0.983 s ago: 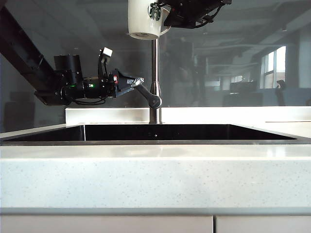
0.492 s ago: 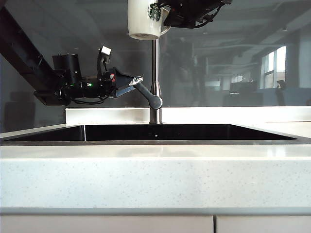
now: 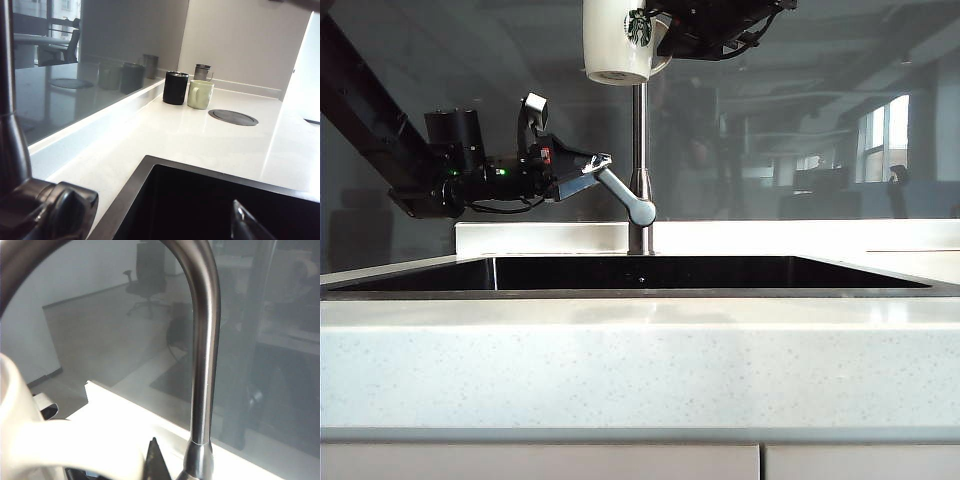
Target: Pick up the mug next to the sink, go to the faucet to get some water, pour the water into the sink, and finally put the mug back to its place.
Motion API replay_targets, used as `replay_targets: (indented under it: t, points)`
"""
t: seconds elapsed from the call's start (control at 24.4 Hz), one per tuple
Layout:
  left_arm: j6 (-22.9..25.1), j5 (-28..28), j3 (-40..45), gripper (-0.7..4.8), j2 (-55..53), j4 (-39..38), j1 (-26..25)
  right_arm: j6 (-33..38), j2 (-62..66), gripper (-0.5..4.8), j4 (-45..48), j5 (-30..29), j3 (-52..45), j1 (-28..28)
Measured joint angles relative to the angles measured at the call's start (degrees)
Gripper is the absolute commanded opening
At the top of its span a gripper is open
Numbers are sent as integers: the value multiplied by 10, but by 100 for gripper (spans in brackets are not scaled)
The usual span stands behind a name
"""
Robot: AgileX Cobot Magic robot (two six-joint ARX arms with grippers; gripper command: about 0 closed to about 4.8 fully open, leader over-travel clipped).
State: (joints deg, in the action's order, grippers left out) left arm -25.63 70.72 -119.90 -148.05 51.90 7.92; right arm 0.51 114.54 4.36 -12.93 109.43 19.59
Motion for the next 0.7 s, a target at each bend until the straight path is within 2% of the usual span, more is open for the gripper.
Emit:
replay_targets:
  t: [0.45, 0.7]
  points:
    - [-19, 11, 0, 479, 0, 12, 0, -12, 0, -8, -3, 0, 0, 0]
    - [-13, 2, 0, 479, 0, 15, 2, -12, 0, -8, -5, 0, 0, 0]
